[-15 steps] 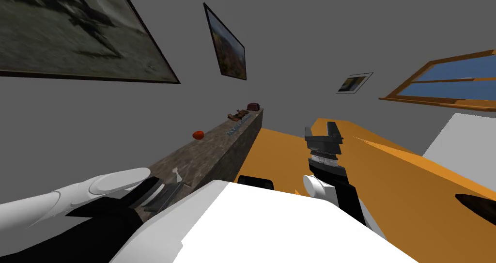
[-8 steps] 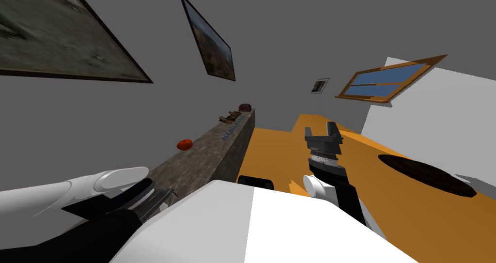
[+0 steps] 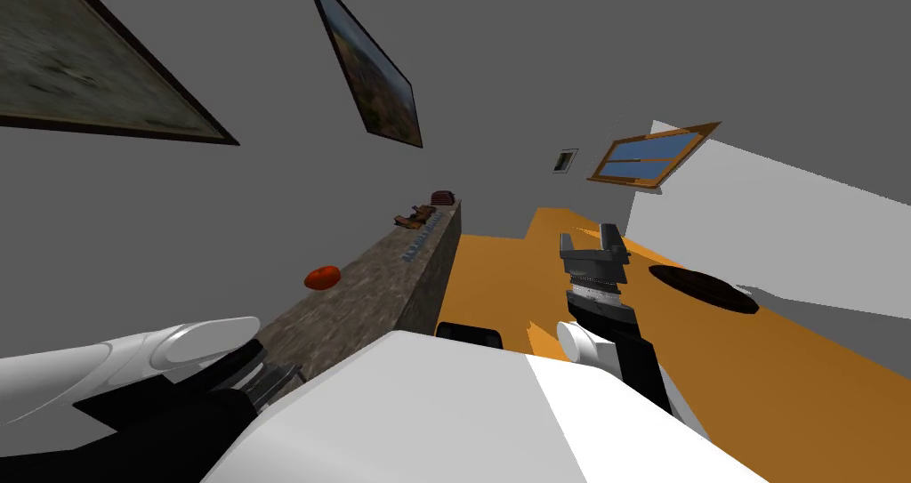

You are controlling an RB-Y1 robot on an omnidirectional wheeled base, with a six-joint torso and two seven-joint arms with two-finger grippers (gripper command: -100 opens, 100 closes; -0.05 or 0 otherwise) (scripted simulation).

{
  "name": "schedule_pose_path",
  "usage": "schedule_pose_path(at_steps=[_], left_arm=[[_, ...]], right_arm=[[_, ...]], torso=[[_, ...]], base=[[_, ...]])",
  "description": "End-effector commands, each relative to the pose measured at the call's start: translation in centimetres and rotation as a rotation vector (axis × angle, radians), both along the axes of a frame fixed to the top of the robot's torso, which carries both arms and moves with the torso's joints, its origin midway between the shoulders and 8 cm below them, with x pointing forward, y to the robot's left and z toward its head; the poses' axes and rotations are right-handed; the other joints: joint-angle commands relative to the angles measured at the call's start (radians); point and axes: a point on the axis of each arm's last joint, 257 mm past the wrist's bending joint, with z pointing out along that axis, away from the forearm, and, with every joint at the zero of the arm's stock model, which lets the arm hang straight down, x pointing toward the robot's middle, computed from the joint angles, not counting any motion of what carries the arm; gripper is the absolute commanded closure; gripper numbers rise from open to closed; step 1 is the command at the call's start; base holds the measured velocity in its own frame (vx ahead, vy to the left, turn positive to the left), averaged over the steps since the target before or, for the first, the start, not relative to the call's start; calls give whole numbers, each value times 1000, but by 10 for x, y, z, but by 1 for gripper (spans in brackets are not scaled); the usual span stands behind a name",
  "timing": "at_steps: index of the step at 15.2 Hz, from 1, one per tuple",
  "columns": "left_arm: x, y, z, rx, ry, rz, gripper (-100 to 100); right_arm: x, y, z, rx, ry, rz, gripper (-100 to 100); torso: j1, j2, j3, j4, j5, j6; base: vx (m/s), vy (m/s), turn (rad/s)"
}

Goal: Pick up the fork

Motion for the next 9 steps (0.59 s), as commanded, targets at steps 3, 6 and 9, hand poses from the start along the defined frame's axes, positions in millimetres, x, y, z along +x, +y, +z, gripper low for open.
schedule_pose_path(at_steps=[3,6,9], left_arm=[[-19,-5,-9,8,-12,18,-100],[-19,-4,-9,8,-12,19,100],[-18,-4,-9,9,-15,19,100]], right_arm=[[0,0,0,0,0,0,0],[0,0,0,0,0,0,0],[0,0,0,0,0,0,0]], torso=[[-2,0,0,0,-1,0],[-2,0,0,0,-1,0],[-1,0,0,0,-1,0]], base=[[-8,-22,-71],[-3,-9,-18],[0,-1,-1]])
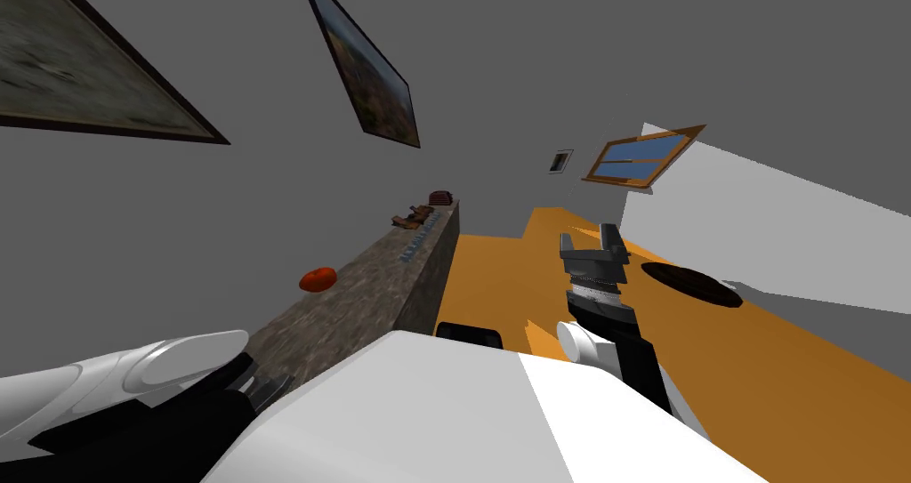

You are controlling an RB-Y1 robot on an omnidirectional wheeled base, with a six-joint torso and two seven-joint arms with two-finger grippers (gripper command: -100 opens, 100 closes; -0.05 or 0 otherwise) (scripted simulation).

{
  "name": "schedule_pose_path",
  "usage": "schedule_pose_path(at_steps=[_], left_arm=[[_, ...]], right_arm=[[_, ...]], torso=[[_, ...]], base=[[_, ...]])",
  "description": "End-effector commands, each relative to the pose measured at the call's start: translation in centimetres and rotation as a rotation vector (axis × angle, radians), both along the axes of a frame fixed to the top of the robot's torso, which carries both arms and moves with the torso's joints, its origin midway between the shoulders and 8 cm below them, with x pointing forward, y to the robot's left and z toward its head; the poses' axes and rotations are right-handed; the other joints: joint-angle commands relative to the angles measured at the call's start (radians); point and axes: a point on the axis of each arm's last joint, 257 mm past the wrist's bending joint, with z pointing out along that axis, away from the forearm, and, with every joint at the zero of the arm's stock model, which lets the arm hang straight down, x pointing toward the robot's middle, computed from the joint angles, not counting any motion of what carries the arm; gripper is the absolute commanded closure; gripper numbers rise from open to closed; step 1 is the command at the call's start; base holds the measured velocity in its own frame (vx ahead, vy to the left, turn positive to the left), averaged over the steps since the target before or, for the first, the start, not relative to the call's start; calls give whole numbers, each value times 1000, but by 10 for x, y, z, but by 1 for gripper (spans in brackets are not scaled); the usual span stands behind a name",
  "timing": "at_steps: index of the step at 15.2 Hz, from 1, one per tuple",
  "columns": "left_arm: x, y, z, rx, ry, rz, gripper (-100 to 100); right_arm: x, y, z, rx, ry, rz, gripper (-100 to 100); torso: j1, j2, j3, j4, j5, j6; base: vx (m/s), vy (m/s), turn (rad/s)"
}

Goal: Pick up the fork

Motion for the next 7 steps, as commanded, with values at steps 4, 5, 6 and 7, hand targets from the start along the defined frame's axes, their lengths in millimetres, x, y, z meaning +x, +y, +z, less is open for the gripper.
schedule_pose_path(at_steps=[4,5,6,7], left_arm=[[16,4,8,-7,12,-18,100],[23,6,12,-10,16,-25,100],[27,6,13,-11,18,-29,100],[22,6,11,-8,13,-24,100]], right_arm=[[0,0,0,0,0,0,0],[0,0,0,0,0,0,0],[0,0,0,0,0,0,0],[0,0,0,0,0,0,0]], torso=[[1,-1,-1,0,0,0],[1,-2,-1,0,-1,0],[1,-2,-1,0,-1,0],[0,-2,-1,0,-1,0]], base=[[5,8,68],[8,13,87],[7,15,82],[5,9,22]])
